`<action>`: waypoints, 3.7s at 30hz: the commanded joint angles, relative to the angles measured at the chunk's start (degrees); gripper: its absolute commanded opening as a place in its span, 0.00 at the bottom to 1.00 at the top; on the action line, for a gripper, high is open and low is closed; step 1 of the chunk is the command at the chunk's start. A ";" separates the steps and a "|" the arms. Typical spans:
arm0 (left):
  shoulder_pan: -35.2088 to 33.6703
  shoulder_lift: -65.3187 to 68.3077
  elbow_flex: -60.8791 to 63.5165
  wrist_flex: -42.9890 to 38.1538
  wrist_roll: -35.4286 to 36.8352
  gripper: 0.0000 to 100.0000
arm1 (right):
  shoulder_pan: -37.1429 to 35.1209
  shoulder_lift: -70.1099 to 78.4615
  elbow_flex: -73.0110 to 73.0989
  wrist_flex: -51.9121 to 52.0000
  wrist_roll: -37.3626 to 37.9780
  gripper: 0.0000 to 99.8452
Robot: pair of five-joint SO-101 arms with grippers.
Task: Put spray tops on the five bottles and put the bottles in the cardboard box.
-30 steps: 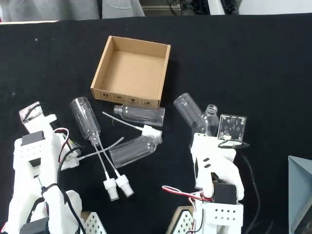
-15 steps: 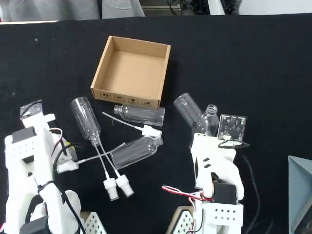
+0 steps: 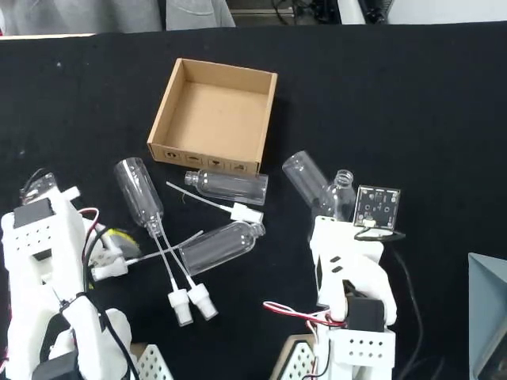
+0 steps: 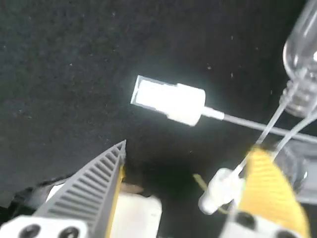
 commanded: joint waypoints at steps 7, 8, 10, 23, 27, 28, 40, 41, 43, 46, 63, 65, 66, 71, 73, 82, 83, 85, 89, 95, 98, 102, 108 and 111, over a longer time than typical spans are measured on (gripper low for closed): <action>-0.57 -0.09 8.84 -11.34 5.80 0.37 | 1.67 -5.58 -0.13 0.26 0.70 0.03; -0.57 -0.09 9.98 -12.48 5.98 0.37 | 1.67 -5.58 -0.13 0.26 0.70 0.03; -0.57 -0.09 11.82 -14.77 5.98 0.37 | 1.67 -5.58 -0.13 0.26 0.70 0.03; -4.35 -0.35 15.60 -27.16 12.48 0.37 | 1.67 -5.58 -0.13 0.26 0.70 0.03; -4.44 -0.62 15.60 -26.90 12.48 0.37 | 1.67 -5.58 -0.13 0.26 0.70 0.03; -4.44 -0.62 15.52 -26.90 12.57 0.37 | 1.67 -5.58 -0.13 0.26 0.70 0.03; -5.67 -0.70 11.82 -26.81 19.87 0.37 | 1.67 -5.58 -0.13 0.26 0.70 0.03; -5.58 -0.70 11.82 -26.99 20.40 0.37 | 1.67 -5.58 -0.13 0.26 0.70 0.03; -5.58 -0.70 11.38 -27.25 21.54 0.37 | 1.67 -5.58 -0.13 0.26 0.70 0.03; -5.67 -0.53 9.54 -26.81 22.95 0.37 | 1.67 -5.58 -0.13 0.26 0.70 0.03; -5.49 0.09 9.63 -26.90 24.97 0.37 | 1.67 -5.58 -0.13 0.26 0.70 0.03; -5.23 0.09 9.54 -26.90 24.97 0.37 | 1.67 -5.58 -0.13 0.26 0.70 0.03; -5.23 0.09 9.45 -26.90 24.97 0.37 | 1.67 -5.58 -0.13 0.26 0.70 0.03; -5.23 0.09 9.01 -26.99 25.05 0.37 | 1.67 -5.58 -0.13 0.26 0.70 0.03; -5.23 0.09 9.01 -27.08 25.05 0.37 | 1.67 -5.58 -0.13 0.26 0.70 0.03; -5.41 10.20 1.45 -22.86 24.88 0.37 | 1.67 -5.58 -0.13 0.26 1.85 0.03; -5.49 12.75 -0.48 -21.45 24.88 0.37 | 1.67 -5.58 -0.13 0.26 2.46 0.03; -5.58 17.49 -3.91 -19.52 24.97 0.37 | 1.67 -5.58 -0.04 0.26 2.73 0.03; -5.85 24.18 -8.48 -17.49 25.05 0.37 | 1.67 -5.58 -0.04 0.35 3.08 0.03; -7.60 25.05 -9.36 -17.49 25.14 0.37 | 1.67 -5.58 -0.04 0.35 2.99 0.03; -7.34 25.05 -9.36 -17.58 25.05 0.28 | 1.67 -5.58 -0.04 0.35 2.99 0.03; -7.34 25.41 -9.45 -17.67 24.79 0.08 | 1.67 -5.58 -0.04 0.35 2.99 0.03; -7.34 25.41 -9.10 -17.58 24.88 0.05 | 1.67 -5.58 -0.04 0.35 2.99 0.03; -7.34 25.23 -9.10 -17.49 24.79 0.03 | 1.67 -5.58 -0.04 0.35 2.99 0.03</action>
